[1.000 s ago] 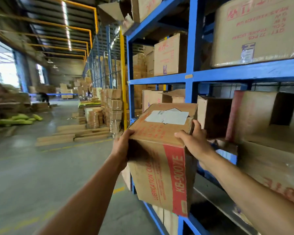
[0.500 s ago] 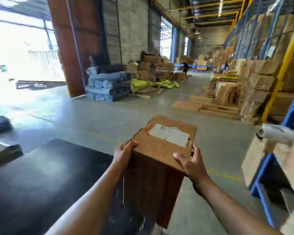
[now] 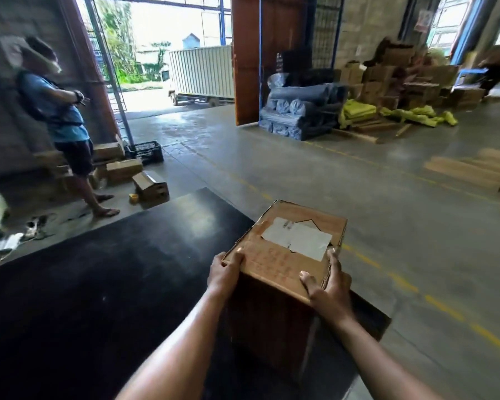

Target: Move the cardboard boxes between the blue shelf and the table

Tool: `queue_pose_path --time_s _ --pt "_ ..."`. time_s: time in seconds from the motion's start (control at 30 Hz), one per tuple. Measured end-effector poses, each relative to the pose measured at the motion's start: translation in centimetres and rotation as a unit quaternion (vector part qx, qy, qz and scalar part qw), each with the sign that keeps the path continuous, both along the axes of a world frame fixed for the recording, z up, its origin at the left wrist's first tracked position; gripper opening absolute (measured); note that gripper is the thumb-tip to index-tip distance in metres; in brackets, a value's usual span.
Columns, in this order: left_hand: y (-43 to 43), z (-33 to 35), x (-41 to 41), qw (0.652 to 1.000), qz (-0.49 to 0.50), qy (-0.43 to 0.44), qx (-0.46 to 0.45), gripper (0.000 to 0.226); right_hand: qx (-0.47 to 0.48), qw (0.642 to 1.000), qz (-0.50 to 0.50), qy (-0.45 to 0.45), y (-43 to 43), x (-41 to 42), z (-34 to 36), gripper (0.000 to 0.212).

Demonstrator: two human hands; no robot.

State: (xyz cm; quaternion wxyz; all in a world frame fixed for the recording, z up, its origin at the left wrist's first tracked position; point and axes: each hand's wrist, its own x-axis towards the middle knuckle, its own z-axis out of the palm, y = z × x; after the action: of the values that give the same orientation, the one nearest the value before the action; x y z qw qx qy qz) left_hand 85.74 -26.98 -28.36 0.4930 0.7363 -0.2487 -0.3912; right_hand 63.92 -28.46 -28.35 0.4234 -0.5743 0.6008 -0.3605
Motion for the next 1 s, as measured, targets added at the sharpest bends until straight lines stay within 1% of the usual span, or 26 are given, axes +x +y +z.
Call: queue_pose_path --time_s 0.07,0.1,0.13,0.2,0.23,0.27,0.3,0.37,0.4,0.43,0.47,0.5,0.53,0.57,0.6,0.63,0.67,0.7,0.73,0.77,0.87,1.0 --pt "0.2 1.1 -1.2 0.998 0.050 0.000 0.029 0.088 -0.006 1.000 -0.015 0.000 0.1 0.5 0.2 0.080" --pt "0.5 1.8 -2.3 0.997 0.065 0.000 0.040 0.091 -0.009 1.000 -0.021 -0.005 0.3 0.8 0.3 0.080" --pt "0.7 2.1 -3.2 0.996 0.072 0.000 0.049 0.101 -0.009 1.000 -0.024 -0.009 0.6 1.0 0.3 0.082" --pt "1.0 1.7 -5.0 0.996 0.084 0.014 0.032 0.121 0.000 1.000 -0.014 -0.006 1.0 1.2 0.3 0.085" --pt "1.1 1.1 -5.4 0.995 0.099 0.018 0.014 0.126 0.008 1.000 0.003 -0.007 1.3 1.0 0.4 0.083" --pt "1.3 0.8 -5.7 0.993 0.115 0.023 -0.003 0.125 0.021 0.999 0.030 -0.020 1.6 0.6 0.5 0.077" --pt "1.8 0.6 -5.4 0.991 0.127 0.031 -0.017 0.120 0.036 0.997 0.066 -0.031 2.0 0.0 0.8 0.068" --pt "3.6 1.1 -5.0 0.990 0.125 0.034 -0.054 0.094 0.018 0.991 0.129 -0.038 2.3 -2.2 1.3 0.046" --pt "4.7 1.7 -5.1 0.991 0.114 0.032 -0.065 0.080 -0.013 0.990 0.136 -0.040 2.3 -3.6 1.7 0.034" --pt "5.7 2.1 -5.2 0.992 0.098 0.025 -0.073 0.071 -0.044 0.992 0.117 -0.026 1.9 -5.1 2.3 0.025" --pt "6.6 2.1 -5.2 0.993 0.090 0.020 -0.074 0.069 -0.085 0.994 0.073 -0.002 1.0 -6.7 2.9 0.024" --pt "7.5 2.2 -5.3 0.993 0.088 0.018 -0.080 0.070 -0.111 0.993 0.023 0.036 -0.3 -8.1 3.4 0.030" --pt "8.3 2.4 -5.8 0.992 0.087 0.023 -0.086 0.072 -0.116 0.991 -0.016 0.064 -1.7 -9.6 4.0 0.039" --pt "9.0 2.5 -6.4 0.992 0.085 0.035 -0.091 0.072 -0.093 0.992 -0.027 0.086 -3.4 -11.0 4.5 0.050" --pt "9.5 2.3 -7.1 0.992 0.077 0.049 -0.092 0.071 -0.049 0.994 -0.007 0.097 -5.1 -12.2 4.7 0.061" --pt "9.9 2.1 -7.7 0.991 0.070 0.065 -0.092 0.069 0.010 0.995 0.039 0.090 -6.7 -12.9 4.8 0.071" --pt "10.1 1.8 -8.3 0.992 0.063 0.076 -0.082 0.065 0.071 0.990 0.098 0.070 -7.8 -13.2 4.9 0.075" --pt "10.1 1.7 -8.9 0.992 0.056 0.088 -0.074 0.061 0.120 0.979 0.155 0.055 -8.3 -13.3 5.0 0.073" --pt "10.0 1.4 -9.4 0.992 0.052 0.095 -0.067 0.058 0.141 0.968 0.201 0.044 -8.5 -13.1 5.2 0.064" --pt "9.8 1.4 -9.7 0.992 0.050 0.096 -0.065 0.057 0.133 0.964 0.228 0.043 -9.0 -12.7 5.1 0.058" --pt "9.3 1.8 -8.8 0.993 0.067 0.078 -0.065 0.054 0.094 0.961 0.259 0.014 -10.5 -11.0 4.6 0.047" --pt "8.0 2.8 -5.0 0.985 0.100 0.061 -0.125 0.057 0.029 0.961 0.272 -0.027 -13.0 -7.4 4.0 0.050"
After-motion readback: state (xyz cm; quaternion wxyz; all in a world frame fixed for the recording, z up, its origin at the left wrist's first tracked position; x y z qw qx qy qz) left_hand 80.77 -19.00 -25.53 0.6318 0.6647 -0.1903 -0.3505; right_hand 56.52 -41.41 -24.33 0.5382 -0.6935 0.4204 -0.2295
